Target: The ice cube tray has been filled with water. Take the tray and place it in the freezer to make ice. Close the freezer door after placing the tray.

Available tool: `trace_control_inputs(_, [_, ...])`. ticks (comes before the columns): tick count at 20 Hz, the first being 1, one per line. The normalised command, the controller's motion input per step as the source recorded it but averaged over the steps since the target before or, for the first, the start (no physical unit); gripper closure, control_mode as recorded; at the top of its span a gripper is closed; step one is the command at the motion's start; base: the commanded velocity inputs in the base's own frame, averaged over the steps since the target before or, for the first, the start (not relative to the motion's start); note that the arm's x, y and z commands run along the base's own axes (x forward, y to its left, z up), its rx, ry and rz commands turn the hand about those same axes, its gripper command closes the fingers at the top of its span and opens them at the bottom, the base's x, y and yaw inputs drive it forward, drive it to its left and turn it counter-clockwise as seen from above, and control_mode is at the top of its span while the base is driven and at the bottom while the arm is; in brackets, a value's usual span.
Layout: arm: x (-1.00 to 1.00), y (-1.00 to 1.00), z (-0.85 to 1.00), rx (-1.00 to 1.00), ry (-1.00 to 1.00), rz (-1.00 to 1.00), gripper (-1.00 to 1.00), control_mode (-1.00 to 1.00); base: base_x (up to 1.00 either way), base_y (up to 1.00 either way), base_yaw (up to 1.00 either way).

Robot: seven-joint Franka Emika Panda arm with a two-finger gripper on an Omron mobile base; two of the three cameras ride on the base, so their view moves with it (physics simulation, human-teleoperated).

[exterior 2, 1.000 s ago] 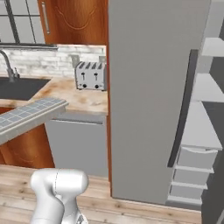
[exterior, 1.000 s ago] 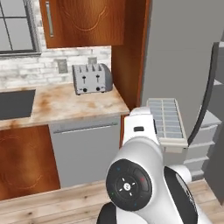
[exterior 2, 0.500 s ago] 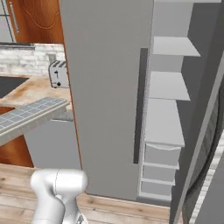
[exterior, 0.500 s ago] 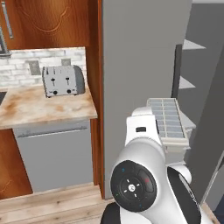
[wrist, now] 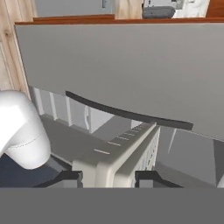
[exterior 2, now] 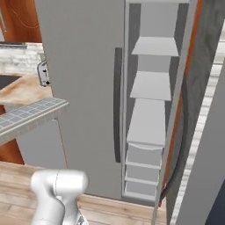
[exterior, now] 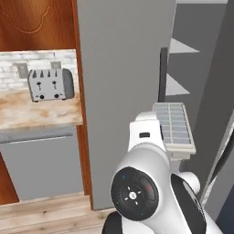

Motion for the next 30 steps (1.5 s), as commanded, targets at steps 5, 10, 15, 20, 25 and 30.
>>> trace_control_inputs(5, [0.0, 0.0, 0.0, 0.0, 0.0, 0.0, 1.0, 1.0, 0.14, -0.75, 0.11])
trace_control_inputs(10, [0.0, 0.0, 0.0, 0.0, 0.0, 0.0, 1.0, 1.0, 0.39, -0.41, 0.1])
trace_control_inputs(15, [0.0, 0.0, 0.0, 0.0, 0.0, 0.0, 1.0, 1.0, 0.52, -0.24, 0.04])
trace_control_inputs(20, [0.0, 0.0, 0.0, 0.0, 0.0, 0.0, 1.0, 1.0, 0.33, -0.35, 0.0])
trace_control_inputs(25, [0.0, 0.0, 0.0, 0.0, 0.0, 0.0, 1.0, 1.0, 0.02, -0.58, -0.02])
trace_control_inputs(30, [0.0, 0.0, 0.0, 0.0, 0.0, 0.0, 1.0, 1.0, 0.23, -0.39, -0.06])
